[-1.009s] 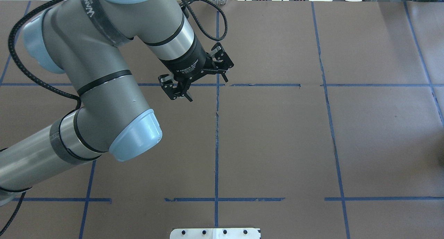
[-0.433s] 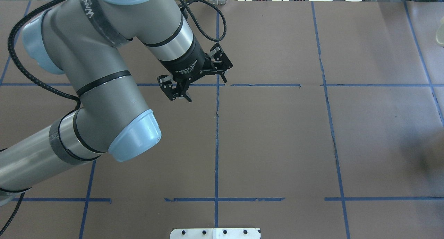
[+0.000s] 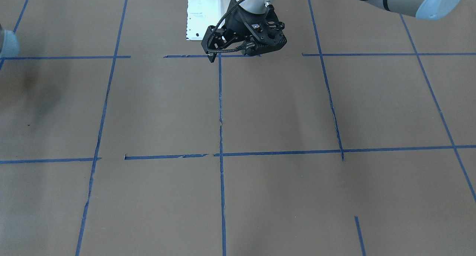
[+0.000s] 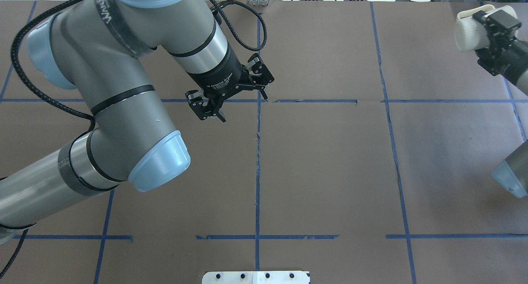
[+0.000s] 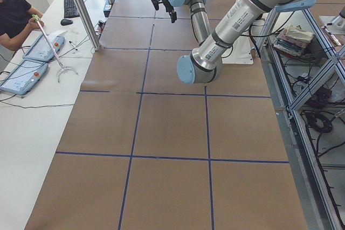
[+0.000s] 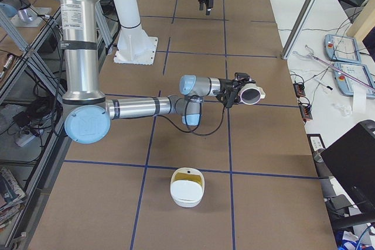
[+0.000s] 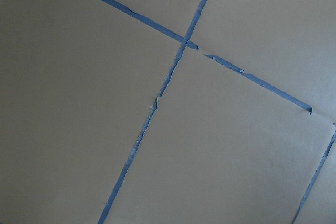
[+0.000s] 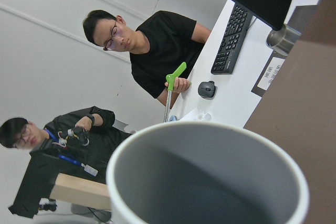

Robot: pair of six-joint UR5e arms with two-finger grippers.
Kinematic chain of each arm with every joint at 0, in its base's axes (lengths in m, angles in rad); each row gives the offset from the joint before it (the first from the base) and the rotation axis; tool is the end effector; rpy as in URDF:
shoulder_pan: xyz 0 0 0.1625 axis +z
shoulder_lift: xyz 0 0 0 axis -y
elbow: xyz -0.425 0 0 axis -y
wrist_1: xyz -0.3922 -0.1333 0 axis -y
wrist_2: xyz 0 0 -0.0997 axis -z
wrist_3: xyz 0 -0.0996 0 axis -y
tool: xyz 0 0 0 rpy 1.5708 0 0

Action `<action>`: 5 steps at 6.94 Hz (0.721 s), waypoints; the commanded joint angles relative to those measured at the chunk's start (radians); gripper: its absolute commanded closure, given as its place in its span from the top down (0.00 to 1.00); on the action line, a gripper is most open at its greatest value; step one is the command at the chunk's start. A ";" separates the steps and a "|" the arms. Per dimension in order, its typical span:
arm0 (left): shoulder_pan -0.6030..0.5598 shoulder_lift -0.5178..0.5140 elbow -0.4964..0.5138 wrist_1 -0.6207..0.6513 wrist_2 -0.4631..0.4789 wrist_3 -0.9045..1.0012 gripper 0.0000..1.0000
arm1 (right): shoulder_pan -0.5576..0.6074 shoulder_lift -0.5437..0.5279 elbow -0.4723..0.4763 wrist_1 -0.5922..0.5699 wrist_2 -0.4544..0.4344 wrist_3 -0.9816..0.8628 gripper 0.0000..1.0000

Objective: Left arm hands cup to right arm to dump lemon

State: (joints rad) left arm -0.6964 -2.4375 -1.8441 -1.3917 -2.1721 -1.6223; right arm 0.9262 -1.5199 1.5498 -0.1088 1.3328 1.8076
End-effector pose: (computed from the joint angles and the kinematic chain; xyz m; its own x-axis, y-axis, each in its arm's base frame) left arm 0.4202 -0.4517 0.0466 0.4299 -0.4148 -0.8019 0.1956 0.9099 -0.3658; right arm -0.1859 -0.5083 0.4835 -0.1693 0.1542 0.9734 -0.9035 0.3702 -0.2158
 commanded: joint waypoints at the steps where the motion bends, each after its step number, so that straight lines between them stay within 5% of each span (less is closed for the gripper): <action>1: 0.000 0.002 0.002 -0.001 0.000 0.005 1.00 | -0.105 0.052 -0.002 -0.038 -0.027 -0.486 0.11; 5: 0.000 -0.024 0.012 -0.010 0.056 0.007 1.00 | -0.341 0.173 0.001 -0.156 -0.215 -0.996 0.11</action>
State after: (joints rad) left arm -0.6964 -2.4478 -1.8357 -1.4011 -2.1426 -1.6158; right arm 0.6474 -1.3688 1.5479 -0.2228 1.1885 0.9584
